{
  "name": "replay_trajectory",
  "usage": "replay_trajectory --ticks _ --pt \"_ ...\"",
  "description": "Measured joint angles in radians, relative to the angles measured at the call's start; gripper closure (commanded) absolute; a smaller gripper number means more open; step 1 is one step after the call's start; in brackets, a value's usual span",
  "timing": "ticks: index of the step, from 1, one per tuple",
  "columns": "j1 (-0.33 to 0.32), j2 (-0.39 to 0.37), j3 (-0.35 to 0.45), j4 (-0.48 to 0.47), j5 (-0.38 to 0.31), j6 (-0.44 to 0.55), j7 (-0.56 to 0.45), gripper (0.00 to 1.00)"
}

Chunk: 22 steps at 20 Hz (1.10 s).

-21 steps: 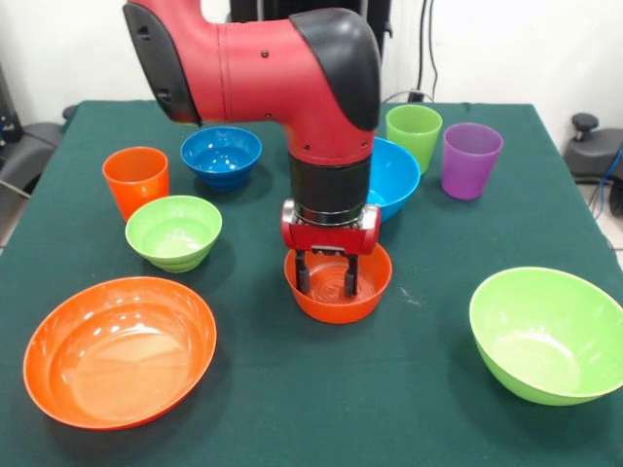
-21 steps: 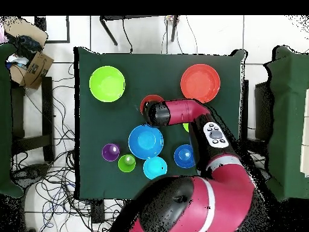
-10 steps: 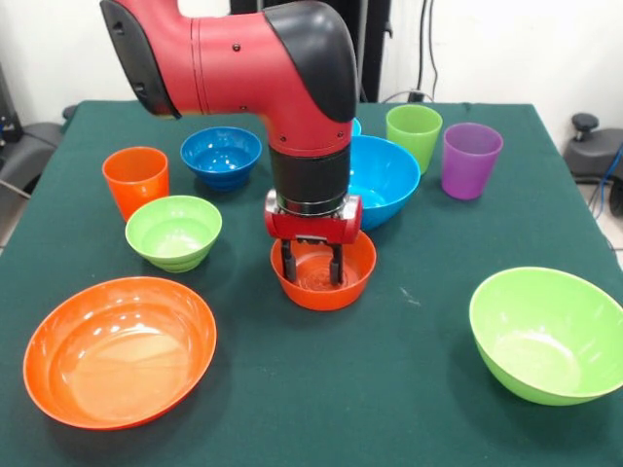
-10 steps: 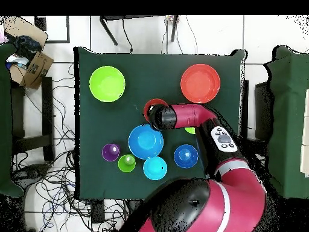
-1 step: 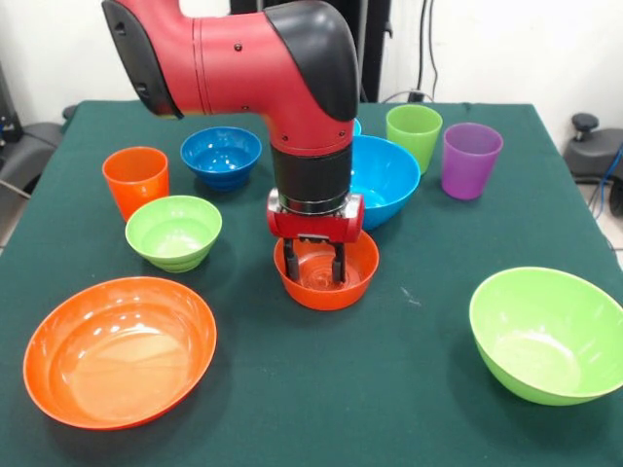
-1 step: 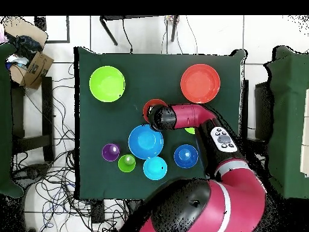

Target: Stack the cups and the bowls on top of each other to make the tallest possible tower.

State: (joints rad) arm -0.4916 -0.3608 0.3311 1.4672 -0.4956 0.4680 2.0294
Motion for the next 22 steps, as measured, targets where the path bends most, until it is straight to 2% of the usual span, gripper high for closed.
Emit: replay_trajectory --ticks 10,22 --pt "0.013 -0.014 0.0 0.022 0.0 0.057 0.0 0.0" --pt "0.018 -0.099 0.005 0.082 0.001 0.16 0.0 0.0"
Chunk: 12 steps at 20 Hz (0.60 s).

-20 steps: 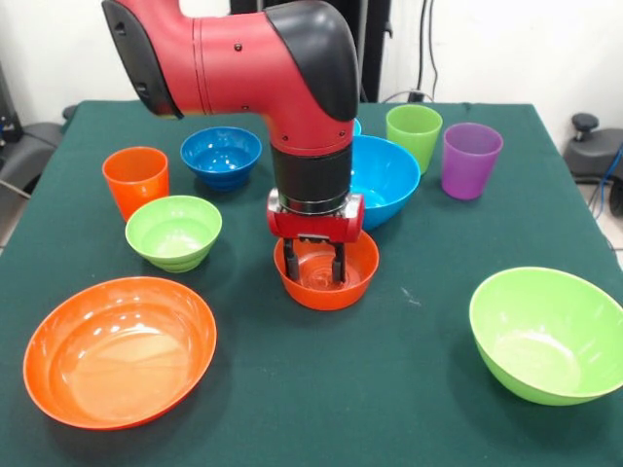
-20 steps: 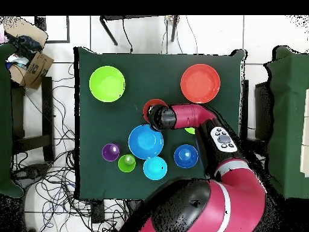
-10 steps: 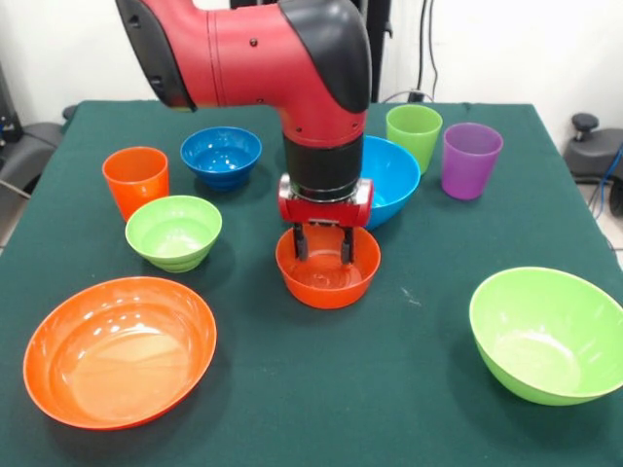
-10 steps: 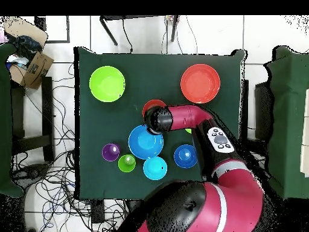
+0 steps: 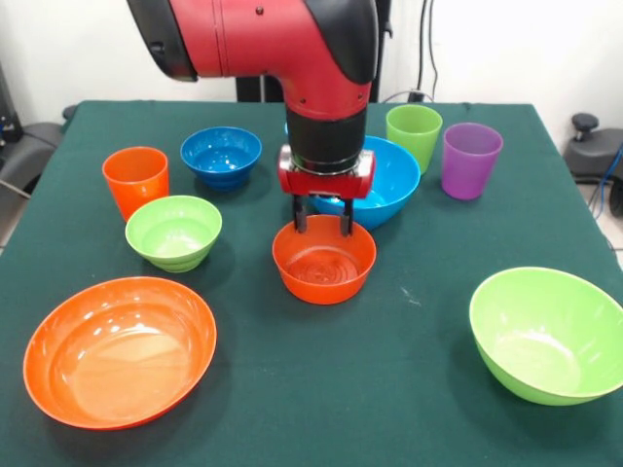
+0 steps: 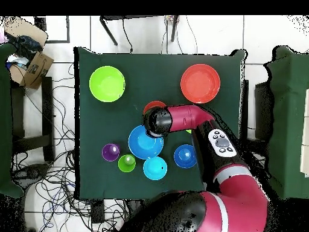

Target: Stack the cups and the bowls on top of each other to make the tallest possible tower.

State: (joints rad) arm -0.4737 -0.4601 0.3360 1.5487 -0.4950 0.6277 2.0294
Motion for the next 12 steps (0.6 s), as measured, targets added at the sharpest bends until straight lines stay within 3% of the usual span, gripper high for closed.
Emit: replay_trajectory --ticks 12 --pt "0.0 -0.037 0.012 0.009 0.001 0.021 0.0 0.0"
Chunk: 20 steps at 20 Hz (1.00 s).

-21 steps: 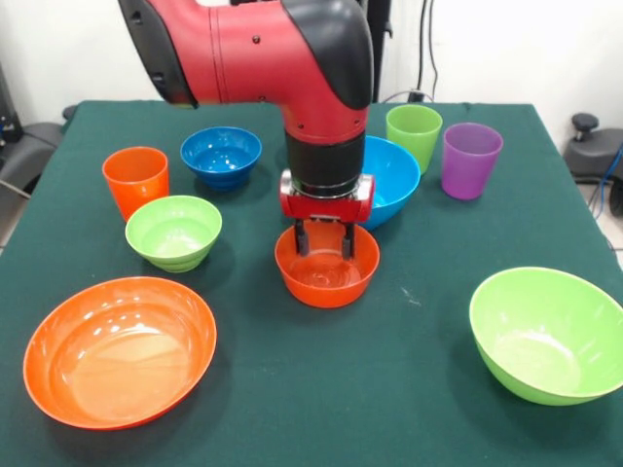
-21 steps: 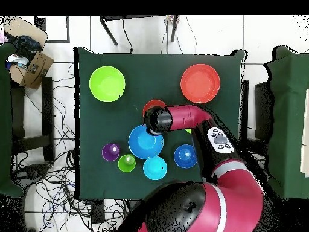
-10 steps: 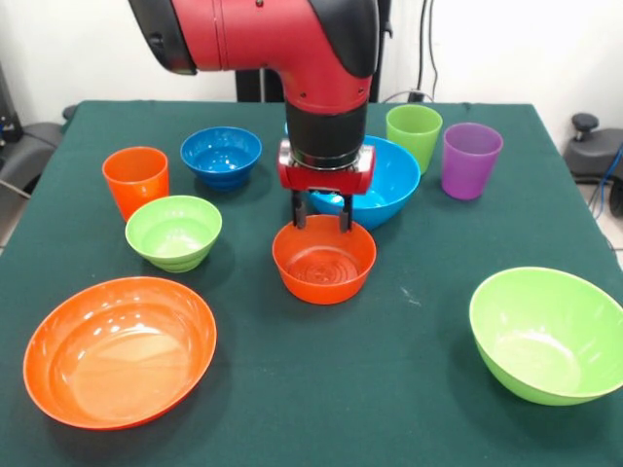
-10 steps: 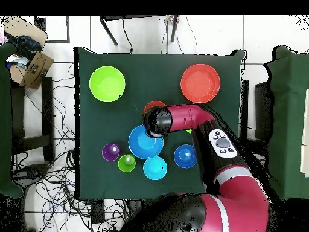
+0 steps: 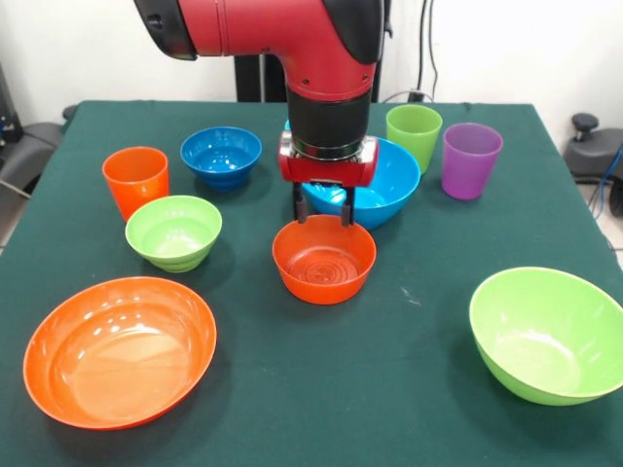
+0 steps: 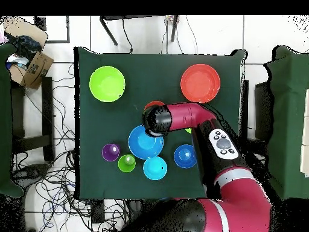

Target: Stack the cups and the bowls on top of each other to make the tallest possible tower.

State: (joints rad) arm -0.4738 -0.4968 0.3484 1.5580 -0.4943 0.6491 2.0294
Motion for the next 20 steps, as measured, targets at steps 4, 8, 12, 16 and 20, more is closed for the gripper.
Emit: replay_trajectory --ticks 4,8,12,16,20 --pt "0.0 0.005 0.001 0.0 -0.001 0.0 0.0 0.0" --pt "0.0 0.023 0.002 0.0 -0.001 0.0 0.0 0.0" --pt "-0.002 0.054 0.011 0.0 -0.001 0.0 0.0 0.0" --pt "-0.001 0.073 0.022 -0.001 -0.001 0.0 0.0 0.0" --pt "0.005 0.077 0.028 -0.001 -0.001 0.0 0.0 0.0"
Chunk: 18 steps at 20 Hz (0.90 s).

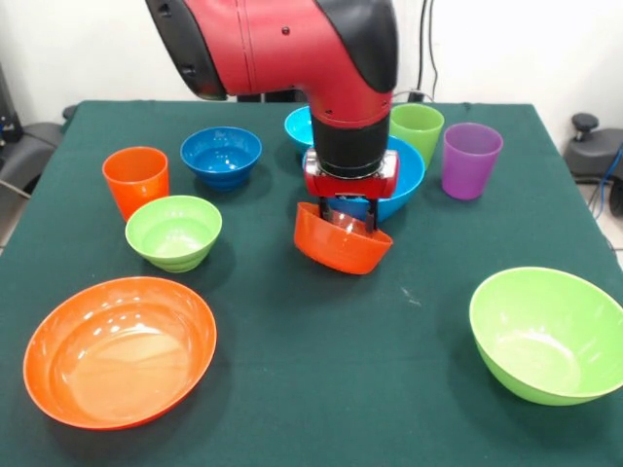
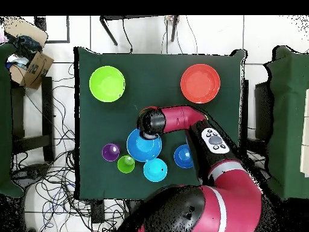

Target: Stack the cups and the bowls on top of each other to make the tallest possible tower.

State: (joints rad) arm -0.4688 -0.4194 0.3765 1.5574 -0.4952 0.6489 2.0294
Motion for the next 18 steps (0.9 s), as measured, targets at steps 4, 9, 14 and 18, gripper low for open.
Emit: replay_trajectory --ticks 4,9,14,18 --pt "0.019 -0.006 0.0 0.0 0.0 0.0 0.0 0.0" --pt "0.05 -0.008 0.0 0.0 0.0 0.0 0.0 0.0" --pt "0.071 -0.014 0.0 0.0 0.0 0.0 0.0 0.0" --pt "0.088 -0.021 0.0 0.0 0.0 0.0 0.0 0.0"
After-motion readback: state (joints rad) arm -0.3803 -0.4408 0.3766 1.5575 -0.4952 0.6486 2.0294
